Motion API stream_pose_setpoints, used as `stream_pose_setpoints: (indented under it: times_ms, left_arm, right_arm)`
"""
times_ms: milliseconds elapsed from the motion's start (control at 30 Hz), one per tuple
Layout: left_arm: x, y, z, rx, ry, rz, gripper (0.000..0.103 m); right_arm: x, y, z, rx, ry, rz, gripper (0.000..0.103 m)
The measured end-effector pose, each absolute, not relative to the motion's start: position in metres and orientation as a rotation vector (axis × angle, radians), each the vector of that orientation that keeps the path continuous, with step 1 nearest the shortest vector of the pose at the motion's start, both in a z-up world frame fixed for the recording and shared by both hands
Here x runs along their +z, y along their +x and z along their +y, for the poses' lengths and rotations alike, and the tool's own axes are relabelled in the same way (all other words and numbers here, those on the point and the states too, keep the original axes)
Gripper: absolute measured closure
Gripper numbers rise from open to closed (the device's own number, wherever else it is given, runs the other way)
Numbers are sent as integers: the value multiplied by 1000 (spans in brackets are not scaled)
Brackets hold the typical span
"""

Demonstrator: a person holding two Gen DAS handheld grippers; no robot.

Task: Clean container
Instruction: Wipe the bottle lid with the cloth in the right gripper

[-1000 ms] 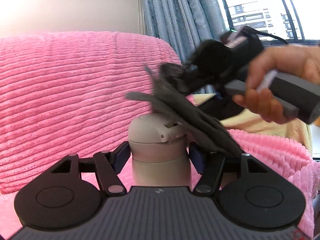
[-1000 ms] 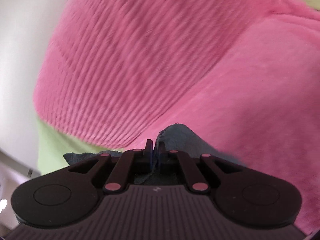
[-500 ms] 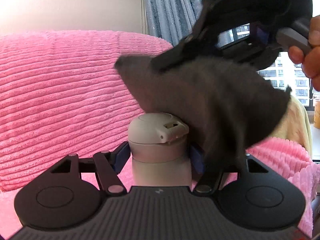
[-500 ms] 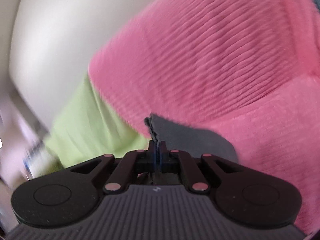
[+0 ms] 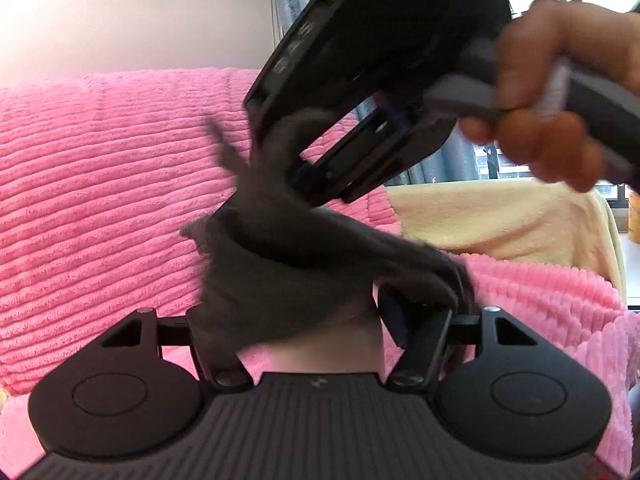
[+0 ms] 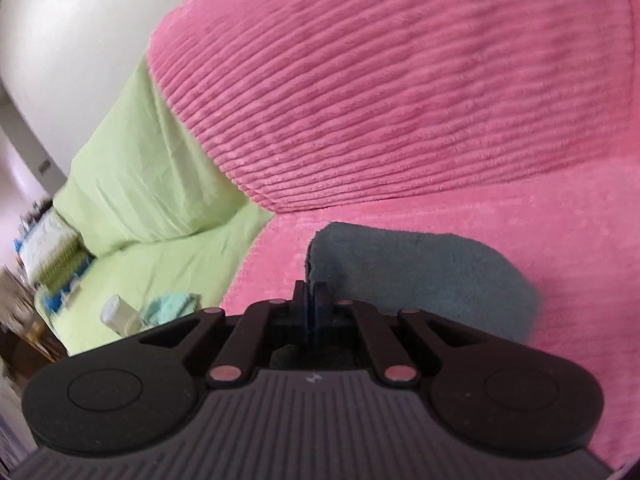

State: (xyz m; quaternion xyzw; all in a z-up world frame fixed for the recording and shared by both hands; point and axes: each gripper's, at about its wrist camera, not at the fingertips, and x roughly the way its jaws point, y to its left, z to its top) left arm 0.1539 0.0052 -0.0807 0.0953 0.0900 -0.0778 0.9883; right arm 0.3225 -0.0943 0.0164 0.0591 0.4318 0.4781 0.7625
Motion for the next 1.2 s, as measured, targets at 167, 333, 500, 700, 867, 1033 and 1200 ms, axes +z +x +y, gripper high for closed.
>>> stream_pose_setpoints:
  times_ms: [167, 333, 500, 700, 867, 1033, 1200]
  left_arm:
    - [-79, 157, 8, -157, 176, 186, 38]
    - [-79, 156, 4, -166, 189, 179, 38]
    - [-77, 159, 5, -167, 183, 177, 37]
    - [-74, 173, 16, -164, 138, 190, 37]
    - [-73, 174, 13, -165, 147, 189, 37]
    - [-74, 169, 11, -161, 167, 187, 37]
    - [-70, 175, 15, -167, 149, 192, 37]
  right_arm:
    - [-2, 347, -109, 981, 288, 974, 103]
    - [-18, 357, -134, 885, 430, 965, 103]
    - [-34, 366, -160, 787, 569, 952, 100]
    - [-15, 318, -202, 938, 649, 779, 100]
    - [13, 297, -179, 1076, 509, 773, 100]
    - [10, 305, -144, 1072, 372, 853, 102]
    - [-12, 335, -145, 1061, 585, 912, 103]
